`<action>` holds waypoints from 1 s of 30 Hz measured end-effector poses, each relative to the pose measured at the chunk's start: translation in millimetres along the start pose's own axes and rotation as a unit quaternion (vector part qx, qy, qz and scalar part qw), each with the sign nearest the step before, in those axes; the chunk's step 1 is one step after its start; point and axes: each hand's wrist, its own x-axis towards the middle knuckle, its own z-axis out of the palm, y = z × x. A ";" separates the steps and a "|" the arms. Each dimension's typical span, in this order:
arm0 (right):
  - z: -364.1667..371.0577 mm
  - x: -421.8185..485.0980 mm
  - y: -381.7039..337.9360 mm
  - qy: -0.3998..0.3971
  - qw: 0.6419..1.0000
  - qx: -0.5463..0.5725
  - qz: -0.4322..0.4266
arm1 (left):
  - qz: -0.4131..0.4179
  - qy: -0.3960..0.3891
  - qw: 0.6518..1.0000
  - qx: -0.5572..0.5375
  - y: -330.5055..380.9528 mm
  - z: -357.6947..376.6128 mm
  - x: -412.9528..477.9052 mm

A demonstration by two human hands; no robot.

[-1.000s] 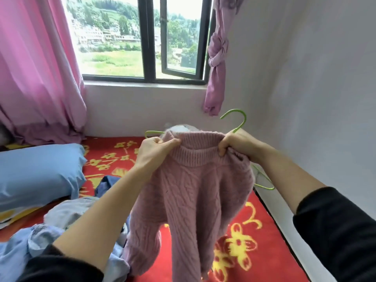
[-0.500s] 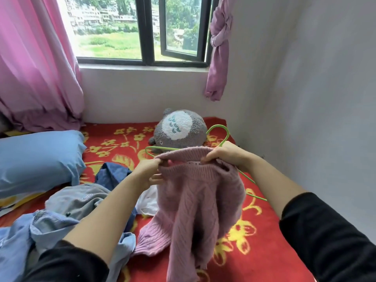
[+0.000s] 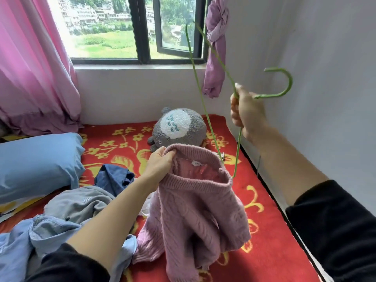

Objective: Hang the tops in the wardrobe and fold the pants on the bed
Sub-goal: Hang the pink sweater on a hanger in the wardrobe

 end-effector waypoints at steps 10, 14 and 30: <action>11.7 -15.3 23.7 -0.114 0.986 0.117 0.033 | -0.018 0.001 0.999 -0.046 1.1 2.4 -6.0; 2.0 -34.5 91.4 -0.071 0.995 0.005 0.068 | -0.048 0.025 0.993 -0.106 2.6 -7.8 -6.8; -43.3 -20.8 118.0 -0.047 0.888 -0.456 0.033 | -0.141 0.001 0.933 -0.332 24.8 -54.8 -22.2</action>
